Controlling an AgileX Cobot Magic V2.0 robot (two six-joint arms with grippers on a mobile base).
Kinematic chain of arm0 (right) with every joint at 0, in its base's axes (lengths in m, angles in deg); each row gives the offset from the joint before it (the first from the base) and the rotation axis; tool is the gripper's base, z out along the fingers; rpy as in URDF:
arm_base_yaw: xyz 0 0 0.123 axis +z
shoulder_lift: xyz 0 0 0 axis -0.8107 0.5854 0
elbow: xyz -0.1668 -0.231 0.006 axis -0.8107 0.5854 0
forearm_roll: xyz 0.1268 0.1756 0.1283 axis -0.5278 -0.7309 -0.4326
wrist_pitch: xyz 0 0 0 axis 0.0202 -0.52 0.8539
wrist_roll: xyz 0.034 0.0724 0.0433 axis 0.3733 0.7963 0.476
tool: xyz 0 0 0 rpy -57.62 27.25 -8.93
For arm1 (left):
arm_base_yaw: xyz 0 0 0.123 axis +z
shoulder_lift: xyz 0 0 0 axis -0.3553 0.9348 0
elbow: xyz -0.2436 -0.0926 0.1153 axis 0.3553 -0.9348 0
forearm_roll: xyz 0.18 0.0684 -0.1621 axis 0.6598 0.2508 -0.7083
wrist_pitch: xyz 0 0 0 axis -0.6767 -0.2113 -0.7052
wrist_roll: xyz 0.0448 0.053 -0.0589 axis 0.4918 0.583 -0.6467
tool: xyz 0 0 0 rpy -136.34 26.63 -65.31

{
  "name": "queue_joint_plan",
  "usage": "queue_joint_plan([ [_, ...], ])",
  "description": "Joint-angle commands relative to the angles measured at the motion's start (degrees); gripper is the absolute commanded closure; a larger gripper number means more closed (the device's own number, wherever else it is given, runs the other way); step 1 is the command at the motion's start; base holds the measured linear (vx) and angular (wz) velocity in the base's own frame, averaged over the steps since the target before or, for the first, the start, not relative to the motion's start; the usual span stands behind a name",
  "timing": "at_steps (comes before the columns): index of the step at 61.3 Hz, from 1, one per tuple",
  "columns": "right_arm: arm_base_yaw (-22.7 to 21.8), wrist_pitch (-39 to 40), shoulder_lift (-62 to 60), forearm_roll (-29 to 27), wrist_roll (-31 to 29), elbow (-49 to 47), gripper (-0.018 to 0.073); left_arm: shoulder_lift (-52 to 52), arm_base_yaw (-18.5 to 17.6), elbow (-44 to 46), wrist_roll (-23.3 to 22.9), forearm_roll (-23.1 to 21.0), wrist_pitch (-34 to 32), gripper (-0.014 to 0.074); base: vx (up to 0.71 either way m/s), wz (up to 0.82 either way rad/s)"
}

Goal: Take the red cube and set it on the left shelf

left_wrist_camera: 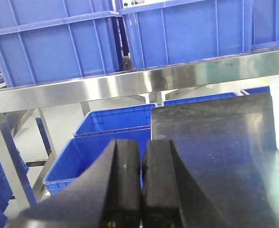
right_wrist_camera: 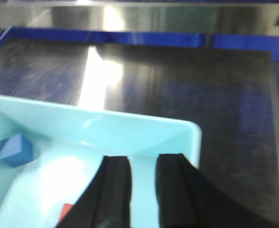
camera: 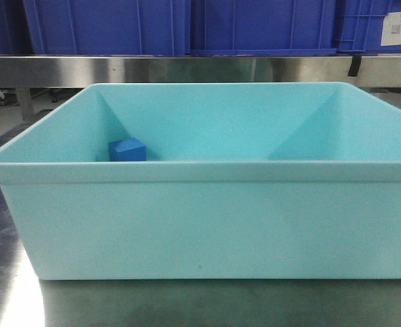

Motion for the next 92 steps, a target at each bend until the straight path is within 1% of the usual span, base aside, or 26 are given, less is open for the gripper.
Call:
queue_joint_plan([
  [1, 4.1, 2.97, 3.71, -0.48, -0.16, -4.51, 0.0197, 0.4, -0.31, -1.26, 0.03, -0.27, -5.19, 0.0491, 0.0, 0.0],
  [10, 10.28, 3.16, 11.28, -0.48, -0.16, -7.43, 0.0194, 0.4, -0.31, -1.26, 0.03, -0.27, -5.19, 0.0491, 0.0, 0.0],
  [13, 11.59, 3.74, 13.06, -0.48, -0.16, -7.73, 0.0194, 0.4, -0.31, -1.26, 0.03, -0.27, -5.19, 0.0491, 0.0, 0.0],
  [25, 14.45, 7.65, 17.4, -0.48, -0.16, -7.78, 0.0195, 0.4, -0.31, -1.26, 0.03, -0.27, -5.19, 0.0491, 0.0, 0.0],
  [35, 15.14, 10.28, 18.64, -0.48, -0.16, -7.78, 0.0195, 0.4, -0.31, -1.26, 0.03, -0.27, -5.19, 0.0491, 0.0, 0.0],
  [45, 15.73, 10.1, 18.82, -0.48, -0.16, -7.78, 0.0191, 0.4, -0.31, -1.26, 0.03, -0.27, -5.19, 0.0491, 0.0, 0.0],
  [47, 15.73, 9.88, 18.82, -0.48, -0.16, -7.78, 0.0179, 0.4, -0.31, -1.26, 0.03, -0.27, -5.19, 0.0491, 0.0, 0.0],
  [49, 15.73, 9.44, 18.82, -0.48, -0.16, -7.78, 0.0148, 0.4, -0.31, -1.26, 0.03, -0.27, -5.19, 0.0491, 0.0, 0.0],
  [55, 15.73, 7.34, 18.82, 0.11, -0.16, -7.78, -0.0008, 0.4, -0.31, -1.26, 0.03, -0.27, -5.19, 0.0491, 0.0, 0.0],
  [59, 15.73, 6.05, 18.82, 0.16, -0.16, -7.78, -0.0069, 0.4, -0.31, -1.26, 0.03, -0.27, -5.19, 0.0491, 0.0, 0.0],
  [66, 15.73, 4.57, 18.87, 0.22, -0.16, -7.78, -0.0056, 0.4, -0.31, -1.26, 0.03, -0.27, -5.19, 0.0491, 0.0, 0.0],
  [82, 15.73, -0.7, 20.19, 0.22, -0.16, -7.78, -0.0056, 0.4, -0.31, -1.26, 0.03, -0.27, -5.19, 0.0491, 0.0, 0.0],
  [92, 15.73, -1.38, 22.19, 0.22, -0.16, -7.78, -0.0056, 0.4, -0.31, -1.26, 0.03, -0.27, -5.19, 0.0491, 0.0, 0.0],
])
